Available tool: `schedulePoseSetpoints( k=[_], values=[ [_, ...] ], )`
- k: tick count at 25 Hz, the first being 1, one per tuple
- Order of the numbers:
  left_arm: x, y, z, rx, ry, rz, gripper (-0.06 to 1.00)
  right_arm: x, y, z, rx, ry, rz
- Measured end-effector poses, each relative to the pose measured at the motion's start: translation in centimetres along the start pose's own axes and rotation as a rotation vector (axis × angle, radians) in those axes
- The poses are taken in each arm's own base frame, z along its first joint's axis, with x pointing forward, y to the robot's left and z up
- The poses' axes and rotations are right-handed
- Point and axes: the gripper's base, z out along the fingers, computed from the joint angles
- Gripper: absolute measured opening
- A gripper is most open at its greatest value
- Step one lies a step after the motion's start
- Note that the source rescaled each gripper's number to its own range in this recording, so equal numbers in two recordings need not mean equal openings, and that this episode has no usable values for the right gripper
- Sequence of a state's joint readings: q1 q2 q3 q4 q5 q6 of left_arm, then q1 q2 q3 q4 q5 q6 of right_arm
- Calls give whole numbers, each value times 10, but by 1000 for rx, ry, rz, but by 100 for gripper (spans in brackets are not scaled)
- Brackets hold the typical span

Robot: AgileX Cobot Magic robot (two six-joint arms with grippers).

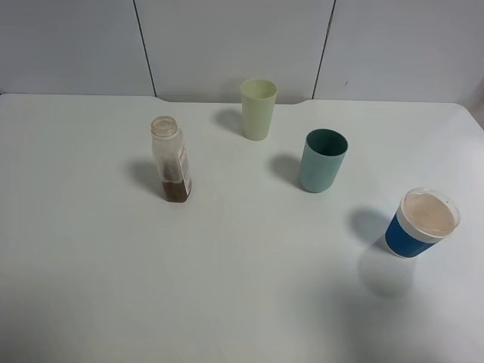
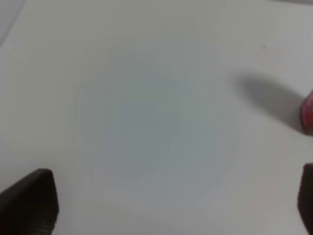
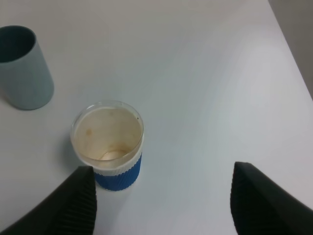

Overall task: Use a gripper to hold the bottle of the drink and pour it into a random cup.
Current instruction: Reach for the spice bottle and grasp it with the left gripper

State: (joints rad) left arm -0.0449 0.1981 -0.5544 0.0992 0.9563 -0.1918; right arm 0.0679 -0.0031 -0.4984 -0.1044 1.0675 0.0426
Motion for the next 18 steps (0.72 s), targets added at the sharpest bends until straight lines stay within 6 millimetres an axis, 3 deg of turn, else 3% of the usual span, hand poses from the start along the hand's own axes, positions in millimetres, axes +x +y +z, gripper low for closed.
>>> schedulePoseSetpoints(
  k=[7,18],
  values=[
    [-17,-15,36,93,107,33,100,0,0,0,0,0,0],
    [-26,-25,84,130,250,69,100,0,0,0,0,0,0]
  ],
)
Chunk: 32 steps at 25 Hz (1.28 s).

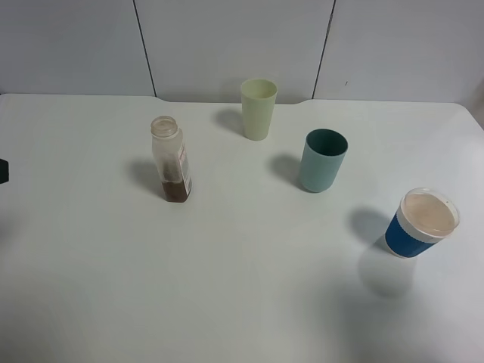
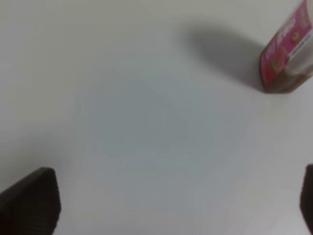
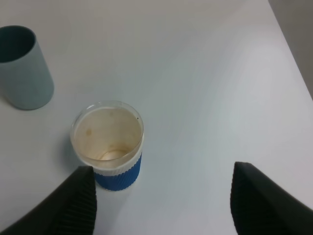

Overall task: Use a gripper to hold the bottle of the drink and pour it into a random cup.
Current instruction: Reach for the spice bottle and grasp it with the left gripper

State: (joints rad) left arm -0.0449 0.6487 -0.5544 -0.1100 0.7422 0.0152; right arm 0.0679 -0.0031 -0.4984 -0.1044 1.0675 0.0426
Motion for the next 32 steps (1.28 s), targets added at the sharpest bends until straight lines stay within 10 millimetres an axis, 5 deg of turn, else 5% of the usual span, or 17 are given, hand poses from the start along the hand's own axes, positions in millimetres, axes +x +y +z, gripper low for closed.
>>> schedulePoseSetpoints(
  k=[10,32],
  values=[
    [-11,-2,44,34,105,-44,100,0,0,0,0,0,0],
    [-2,-65,137,188,177,165,100,0,0,0,0,0,0]
  ],
)
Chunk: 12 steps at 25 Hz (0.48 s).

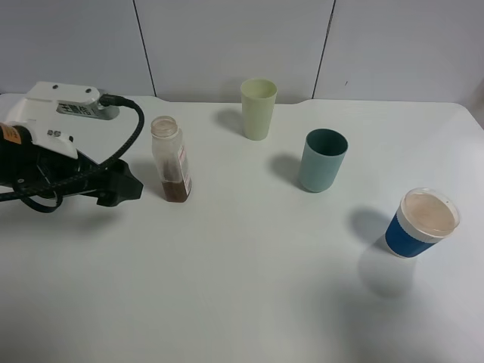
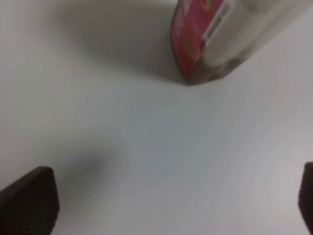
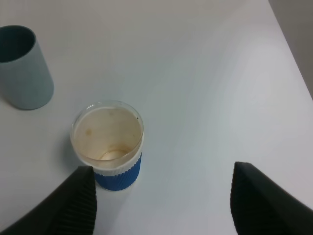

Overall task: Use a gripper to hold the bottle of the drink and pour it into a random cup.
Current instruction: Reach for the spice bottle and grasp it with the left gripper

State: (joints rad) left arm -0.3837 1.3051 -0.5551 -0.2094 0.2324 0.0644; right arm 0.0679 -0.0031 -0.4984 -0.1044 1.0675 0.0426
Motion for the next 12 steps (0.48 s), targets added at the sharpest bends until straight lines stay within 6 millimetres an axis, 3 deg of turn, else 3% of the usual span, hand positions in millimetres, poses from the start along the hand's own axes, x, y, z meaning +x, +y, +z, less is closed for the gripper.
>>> schedulePoseSetpoints(
  k=[12],
  values=[
    [1,-1,37,-20,-22,-34,100,0,0,0,0,0,0]
  ],
)
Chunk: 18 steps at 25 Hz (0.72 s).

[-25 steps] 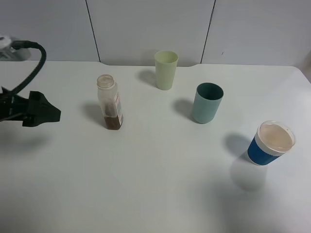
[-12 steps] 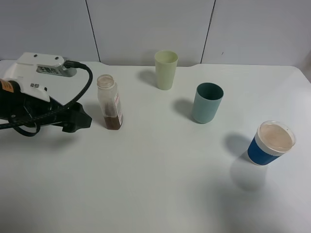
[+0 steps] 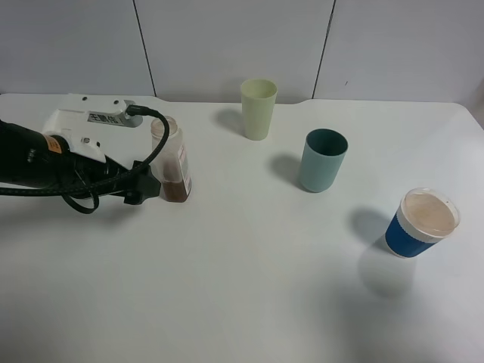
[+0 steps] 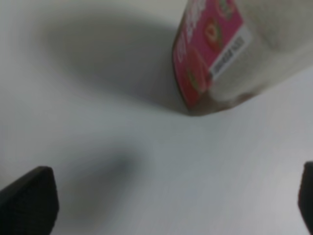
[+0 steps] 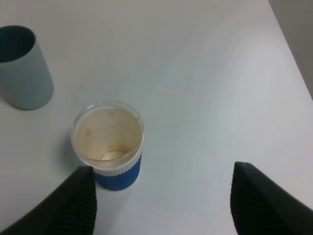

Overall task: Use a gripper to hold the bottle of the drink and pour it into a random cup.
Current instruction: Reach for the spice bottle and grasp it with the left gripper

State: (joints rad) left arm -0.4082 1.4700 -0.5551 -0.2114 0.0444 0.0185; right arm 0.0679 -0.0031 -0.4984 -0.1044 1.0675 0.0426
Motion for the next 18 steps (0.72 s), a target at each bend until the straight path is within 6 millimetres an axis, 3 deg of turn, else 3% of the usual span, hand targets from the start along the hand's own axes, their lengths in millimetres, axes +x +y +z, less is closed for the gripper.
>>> schedulePoseSetpoints(
  k=[7,12,18],
  values=[
    [10,5,13,-22,-101,-40,100,0,0,0,0,0,0],
    [21,-5,13,7,-216,-2,100,0,0,0,0,0,0],
    [32,-5,30,-2,-185,-19,100,0,0,0,0,0,0]
  ],
)
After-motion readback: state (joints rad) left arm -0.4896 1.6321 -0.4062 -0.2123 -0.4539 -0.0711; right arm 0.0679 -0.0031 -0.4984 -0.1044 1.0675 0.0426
